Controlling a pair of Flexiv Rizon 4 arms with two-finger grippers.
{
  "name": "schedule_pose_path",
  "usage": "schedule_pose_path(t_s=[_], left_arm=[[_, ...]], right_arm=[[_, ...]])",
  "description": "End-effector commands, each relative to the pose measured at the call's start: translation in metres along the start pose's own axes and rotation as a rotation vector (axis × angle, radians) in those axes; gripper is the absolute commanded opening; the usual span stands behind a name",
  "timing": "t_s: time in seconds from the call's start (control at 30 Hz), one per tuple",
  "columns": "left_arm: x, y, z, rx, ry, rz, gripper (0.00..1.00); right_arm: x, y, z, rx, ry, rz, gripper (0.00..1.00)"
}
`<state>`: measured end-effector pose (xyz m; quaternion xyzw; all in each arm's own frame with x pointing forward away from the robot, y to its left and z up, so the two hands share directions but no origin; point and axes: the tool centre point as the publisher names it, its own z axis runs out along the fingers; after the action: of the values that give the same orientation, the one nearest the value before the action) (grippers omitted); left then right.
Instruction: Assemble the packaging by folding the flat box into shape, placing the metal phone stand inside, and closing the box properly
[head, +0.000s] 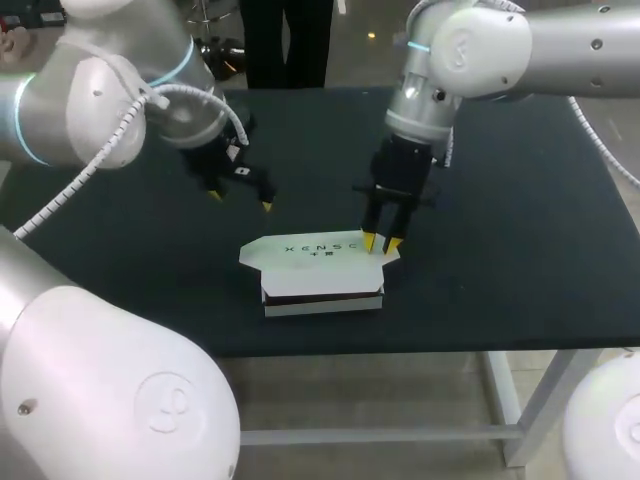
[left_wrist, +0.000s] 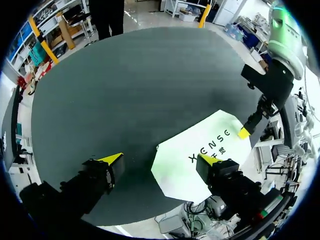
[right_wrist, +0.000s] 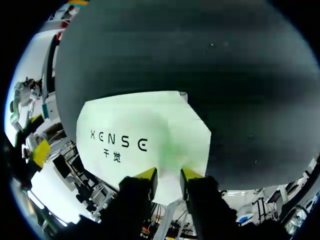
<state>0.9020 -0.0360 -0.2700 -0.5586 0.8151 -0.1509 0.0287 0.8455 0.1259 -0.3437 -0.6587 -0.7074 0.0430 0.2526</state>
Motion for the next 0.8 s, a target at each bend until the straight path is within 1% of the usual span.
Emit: schedule_pose_path(t_s=[0.03, 0.1, 0.13, 0.17, 0.2, 0.3, 0.37, 0.53, 0.6, 0.67, 0.77, 0.8], left_arm=[[0.005, -0.005, -0.001, -0.263, -0.281, -0.267, 1.0], [0.005, -0.005, -0.001, -0.263, -0.281, -0.267, 1.0], [0.007, -0.007, 0.001, -0.298, -0.275, -0.307, 1.0], [0.011, -0.006, 0.006, -0.311, -0.277, -0.329, 1.0], [0.014, -0.005, 0.008, -0.346, -0.263, -0.346, 1.0], [0.017, -0.002, 0.01, -0.38, -0.239, -0.389, 1.0], [0.018, 0.0, 0.012, -0.393, -0.224, -0.4, 1.0], [0.017, 0.005, 0.017, -0.434, -0.157, -0.42, 1.0], [0.017, 0.007, 0.019, -0.438, -0.126, -0.406, 1.0], [0.016, 0.012, 0.021, -0.428, -0.105, -0.361, 1.0], [0.013, 0.014, 0.021, -0.384, -0.095, -0.367, 1.0], [0.013, 0.014, 0.021, -0.384, -0.095, -0.367, 1.0]], right_arm=[[0.001, -0.003, 0.001, -0.012, 0.001, -0.001, 0.35], [0.002, -0.003, 0.001, -0.018, 0.002, -0.001, 0.33], [0.002, -0.003, 0.001, -0.022, 0.004, -0.001, 0.34], [0.002, -0.003, 0.001, -0.023, 0.005, -0.001, 0.34], [0.002, -0.003, 0.002, -0.023, 0.005, -0.001, 0.34], [0.002, -0.003, 0.003, -0.027, 0.007, 0.0, 0.34], [0.001, -0.003, 0.004, -0.029, 0.014, 0.001, 0.34], [-0.001, -0.004, 0.005, -0.032, 0.022, 0.004, 0.34], [-0.002, -0.004, 0.006, -0.033, 0.024, 0.006, 0.34], [-0.003, -0.005, 0.006, -0.035, 0.026, 0.008, 0.35], [-0.004, -0.005, 0.007, -0.039, 0.033, 0.01, 0.35], [-0.004, -0.005, 0.007, -0.04, 0.034, 0.01, 0.35]])
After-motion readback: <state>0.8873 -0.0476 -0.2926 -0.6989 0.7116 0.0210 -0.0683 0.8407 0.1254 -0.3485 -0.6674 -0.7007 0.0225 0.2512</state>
